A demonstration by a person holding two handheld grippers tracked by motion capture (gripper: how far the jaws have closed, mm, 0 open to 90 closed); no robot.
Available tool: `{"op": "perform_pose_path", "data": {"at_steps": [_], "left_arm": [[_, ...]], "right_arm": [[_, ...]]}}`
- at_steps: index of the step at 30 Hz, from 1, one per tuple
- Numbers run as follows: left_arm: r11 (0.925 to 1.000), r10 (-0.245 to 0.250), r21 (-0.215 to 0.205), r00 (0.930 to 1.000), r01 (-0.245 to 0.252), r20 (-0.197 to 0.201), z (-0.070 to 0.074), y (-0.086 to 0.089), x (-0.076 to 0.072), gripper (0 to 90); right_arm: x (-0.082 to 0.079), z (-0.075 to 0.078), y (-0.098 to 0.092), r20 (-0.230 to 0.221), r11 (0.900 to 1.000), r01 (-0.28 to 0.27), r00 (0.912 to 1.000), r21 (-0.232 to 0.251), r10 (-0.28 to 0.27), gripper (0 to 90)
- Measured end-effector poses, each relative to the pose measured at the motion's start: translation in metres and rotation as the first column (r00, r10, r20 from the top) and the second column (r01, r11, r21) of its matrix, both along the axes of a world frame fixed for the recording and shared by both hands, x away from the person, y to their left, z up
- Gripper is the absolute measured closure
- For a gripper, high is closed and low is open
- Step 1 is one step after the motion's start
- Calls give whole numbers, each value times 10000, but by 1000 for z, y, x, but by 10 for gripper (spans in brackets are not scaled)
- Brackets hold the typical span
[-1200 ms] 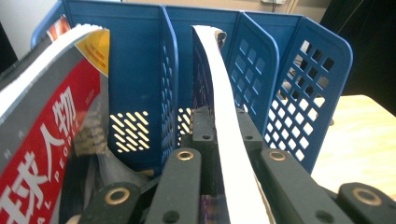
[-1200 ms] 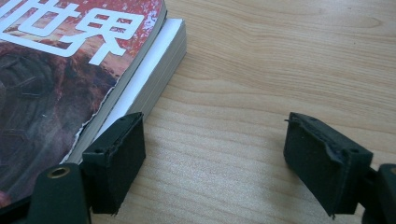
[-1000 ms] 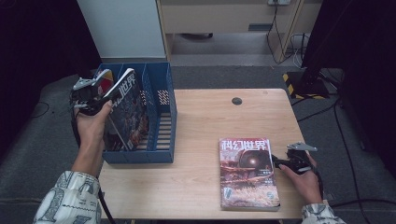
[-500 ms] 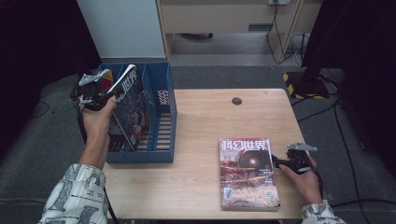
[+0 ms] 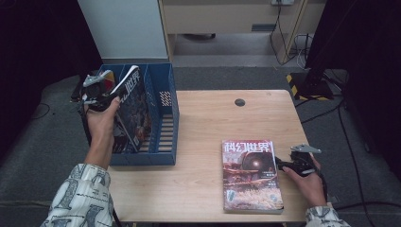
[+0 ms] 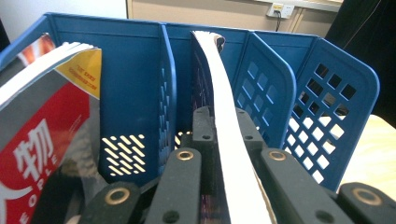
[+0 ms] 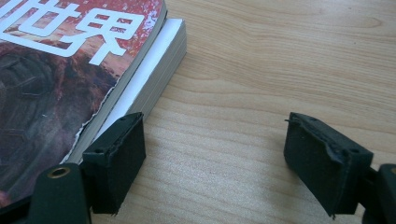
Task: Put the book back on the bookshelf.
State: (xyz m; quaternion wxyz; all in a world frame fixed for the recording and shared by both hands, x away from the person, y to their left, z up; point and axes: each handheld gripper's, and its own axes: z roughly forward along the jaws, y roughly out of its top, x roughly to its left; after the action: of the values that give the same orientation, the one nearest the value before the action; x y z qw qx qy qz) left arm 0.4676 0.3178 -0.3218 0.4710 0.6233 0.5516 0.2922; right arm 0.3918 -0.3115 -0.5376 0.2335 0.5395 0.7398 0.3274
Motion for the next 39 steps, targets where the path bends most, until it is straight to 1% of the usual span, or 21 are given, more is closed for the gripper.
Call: {"op": "perform_pose_path", "data": {"at_steps": [5,9,10,15,20,21,24,28,31,39], "left_arm": [[10000,42,-35,10000,-41,58,-1,-2,2,823],[10000,68,10,9999,-68,97,-1,-1,2,822],[9999,117,-34,9998,-117,144,-2,-1,2,822],[9998,188,-72,9997,-187,136,-4,2,1,822],[9996,272,-106,9996,-272,27,-8,5,0,821],[9994,305,-133,9995,-306,-32,-10,6,0,821],[9989,372,-297,9993,-370,48,-12,10,-1,821],[9983,461,-355,9989,-459,42,-13,13,-1,821],[9987,427,-295,9991,-425,65,-13,14,-1,821],[9987,398,-311,9991,-393,166,-13,11,-1,821]], "right_arm": [[0,0,0,1,10000,0,10000,1,0,208],[0,0,0,6,10000,-5,10000,-1,5,207],[0,0,0,7,10000,19,10000,17,-19,207],[0,0,0,9,10000,-3,10000,-1,3,207],[0,0,0,-5,10000,25,10000,23,-25,207],[0,0,0,-6,10000,-2,10000,5,2,207],[0,0,0,8,10000,-2,10000,0,2,207],[0,0,0,4,10000,-5,10000,-1,5,207],[0,0,0,5,10000,-8,10000,-2,8,207],[0,0,0,5,10000,14,10000,12,-14,207]]}}
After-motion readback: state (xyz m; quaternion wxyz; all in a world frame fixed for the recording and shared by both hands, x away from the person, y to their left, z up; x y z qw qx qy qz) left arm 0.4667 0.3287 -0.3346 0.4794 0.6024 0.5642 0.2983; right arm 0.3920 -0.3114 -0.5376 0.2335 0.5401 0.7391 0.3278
